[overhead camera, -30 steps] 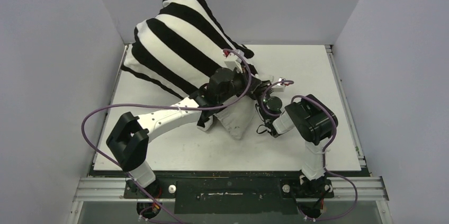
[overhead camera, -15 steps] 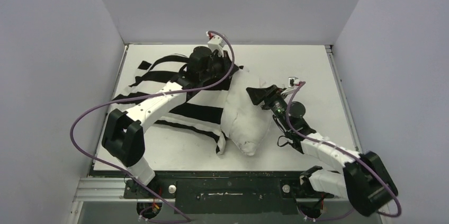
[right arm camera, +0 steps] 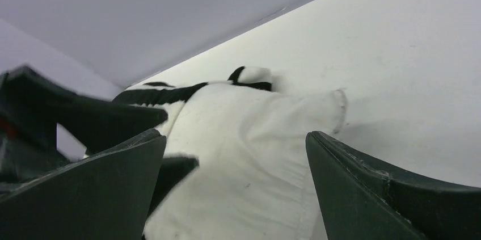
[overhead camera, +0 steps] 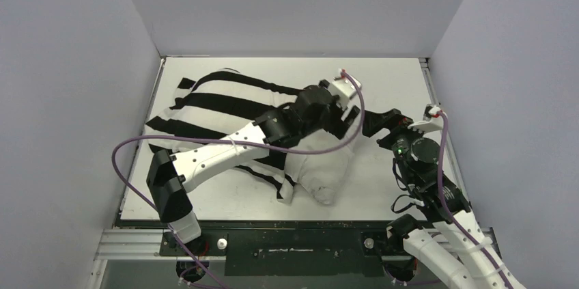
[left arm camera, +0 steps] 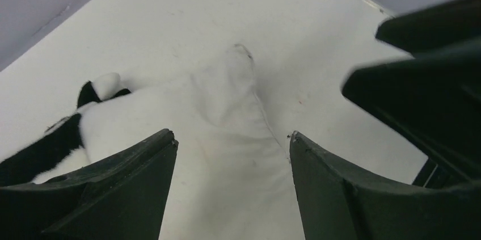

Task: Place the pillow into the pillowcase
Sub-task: Stuff the pillow into the pillowcase.

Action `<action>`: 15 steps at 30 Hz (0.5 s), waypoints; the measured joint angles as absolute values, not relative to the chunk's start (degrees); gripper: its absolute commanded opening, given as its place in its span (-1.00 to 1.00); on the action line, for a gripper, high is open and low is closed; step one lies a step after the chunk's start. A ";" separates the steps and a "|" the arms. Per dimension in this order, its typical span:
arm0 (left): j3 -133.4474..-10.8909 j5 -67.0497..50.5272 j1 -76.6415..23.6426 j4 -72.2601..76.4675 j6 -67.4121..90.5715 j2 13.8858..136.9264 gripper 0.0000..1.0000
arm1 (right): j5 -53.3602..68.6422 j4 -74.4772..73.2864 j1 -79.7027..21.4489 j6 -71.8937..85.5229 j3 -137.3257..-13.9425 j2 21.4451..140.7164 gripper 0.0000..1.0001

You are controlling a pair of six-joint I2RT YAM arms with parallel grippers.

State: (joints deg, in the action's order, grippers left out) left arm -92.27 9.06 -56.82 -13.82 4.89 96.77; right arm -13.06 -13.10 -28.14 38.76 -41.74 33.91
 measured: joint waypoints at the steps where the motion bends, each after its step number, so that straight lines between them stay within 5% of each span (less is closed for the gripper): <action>1: -92.27 10.72 -59.11 -14.87 4.19 96.99 0.44 | -15.27 -15.38 -28.14 38.79 -42.48 32.71 1.00; 9: -94.83 27.79 -69.41 -19.09 0.14 108.53 0.56 | -26.39 -24.77 -28.03 39.20 -44.29 23.51 1.00; 11: -98.43 32.32 -69.45 -22.06 -1.69 114.91 0.20 | -26.98 -25.47 -27.79 39.33 -44.58 23.14 1.00; 13: -101.73 36.60 -69.45 -24.49 -3.03 120.75 -0.81 | -27.55 -26.41 -27.81 39.20 -44.60 23.14 1.00; 15: -103.26 40.27 -69.43 -25.91 -4.25 123.74 -1.00 | -27.75 -27.51 -27.83 39.20 -44.58 22.85 1.00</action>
State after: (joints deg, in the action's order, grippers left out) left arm -103.26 40.27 -69.43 -25.91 -4.25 123.74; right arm -27.75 -27.51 -27.83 39.20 -44.58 22.85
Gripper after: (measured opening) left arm 0.211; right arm 1.000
